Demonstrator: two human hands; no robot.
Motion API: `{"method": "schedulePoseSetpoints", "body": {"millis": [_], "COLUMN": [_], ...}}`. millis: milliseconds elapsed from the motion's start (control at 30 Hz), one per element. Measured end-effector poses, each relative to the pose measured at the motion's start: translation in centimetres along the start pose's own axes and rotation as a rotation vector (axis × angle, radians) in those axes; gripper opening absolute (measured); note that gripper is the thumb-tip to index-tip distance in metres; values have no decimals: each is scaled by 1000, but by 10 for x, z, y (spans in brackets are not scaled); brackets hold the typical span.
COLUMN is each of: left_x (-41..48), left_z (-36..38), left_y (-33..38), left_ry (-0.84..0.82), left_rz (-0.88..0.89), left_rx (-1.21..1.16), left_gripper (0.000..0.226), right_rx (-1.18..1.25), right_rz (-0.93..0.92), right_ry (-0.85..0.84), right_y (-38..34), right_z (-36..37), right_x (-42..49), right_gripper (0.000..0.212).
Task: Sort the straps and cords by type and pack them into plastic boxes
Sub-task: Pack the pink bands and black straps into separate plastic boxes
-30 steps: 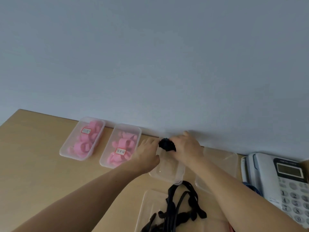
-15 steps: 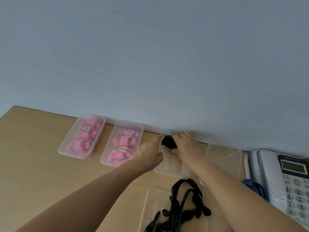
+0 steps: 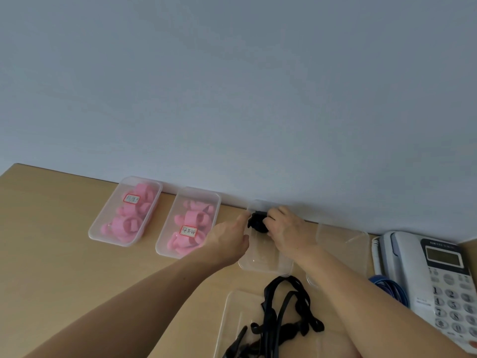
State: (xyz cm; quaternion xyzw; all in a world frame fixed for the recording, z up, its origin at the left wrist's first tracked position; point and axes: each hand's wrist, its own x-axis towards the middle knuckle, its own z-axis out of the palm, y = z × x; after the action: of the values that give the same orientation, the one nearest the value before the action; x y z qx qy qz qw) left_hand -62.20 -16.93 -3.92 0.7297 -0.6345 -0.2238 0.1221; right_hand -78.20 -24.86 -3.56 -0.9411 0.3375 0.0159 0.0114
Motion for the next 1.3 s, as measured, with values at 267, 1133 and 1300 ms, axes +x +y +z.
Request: {"method": "schedulePoseSetpoints", "body": {"millis": [267,1133,1300], "left_x": [2,-18,-48], "left_z": [0,-39,-52], "left_y": [1,24,19], "left_ry": [-4,30,-47], "left_rz": [4,60,220], "left_rx": [14,217,256], "left_gripper": [58,42,48], "right_rx": [-33,383,433], "right_rz": [-74,237,388], "right_ry": [114,192,130], "right_y": [0,-13,-49], "right_z": [-10,-41,-65], "right_x": [-1,-38,-78], "right_gripper": [15,35,33]}}
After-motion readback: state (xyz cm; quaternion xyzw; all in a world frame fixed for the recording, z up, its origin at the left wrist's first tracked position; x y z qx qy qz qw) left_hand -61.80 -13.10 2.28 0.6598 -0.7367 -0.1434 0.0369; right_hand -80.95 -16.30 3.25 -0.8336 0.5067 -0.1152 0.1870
